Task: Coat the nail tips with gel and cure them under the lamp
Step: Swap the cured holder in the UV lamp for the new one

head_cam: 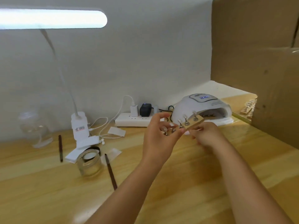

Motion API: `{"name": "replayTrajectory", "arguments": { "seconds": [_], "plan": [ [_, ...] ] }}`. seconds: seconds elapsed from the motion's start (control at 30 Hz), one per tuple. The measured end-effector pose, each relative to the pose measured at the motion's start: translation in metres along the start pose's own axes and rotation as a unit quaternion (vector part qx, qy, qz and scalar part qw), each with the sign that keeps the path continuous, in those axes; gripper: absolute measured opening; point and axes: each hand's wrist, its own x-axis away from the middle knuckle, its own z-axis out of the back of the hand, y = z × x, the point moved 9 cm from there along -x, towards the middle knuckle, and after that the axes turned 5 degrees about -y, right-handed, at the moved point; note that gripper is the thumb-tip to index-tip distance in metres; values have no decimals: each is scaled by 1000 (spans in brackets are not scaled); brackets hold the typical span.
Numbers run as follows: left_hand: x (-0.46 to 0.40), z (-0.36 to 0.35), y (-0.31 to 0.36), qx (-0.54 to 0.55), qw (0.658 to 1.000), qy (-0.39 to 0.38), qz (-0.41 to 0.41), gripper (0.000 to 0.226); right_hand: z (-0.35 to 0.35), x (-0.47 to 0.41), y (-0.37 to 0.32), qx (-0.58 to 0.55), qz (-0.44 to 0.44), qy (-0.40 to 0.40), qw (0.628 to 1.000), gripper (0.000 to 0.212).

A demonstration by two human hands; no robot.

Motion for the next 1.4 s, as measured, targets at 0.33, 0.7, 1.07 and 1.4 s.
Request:
{"name": "replayTrajectory", "arguments": {
  "seconds": [0.33,0.7,1.07,1.4],
  "plan": [
    [-33,-75,-31,-32,998,-15,49,44,56,-18,63,-66,-80,141,985,28],
    [-46,-92,-48,-91,994,0,55,43,83,-86,80,69,-72,95,991,37],
    [-47,-88,-52,-73,995,23,58,45,78,-102,67,191,-2,45,981,28],
    [-46,-86,-52,-21,997,30,68,42,140,-7,80,98,112,209,967,20]
  ]
}}
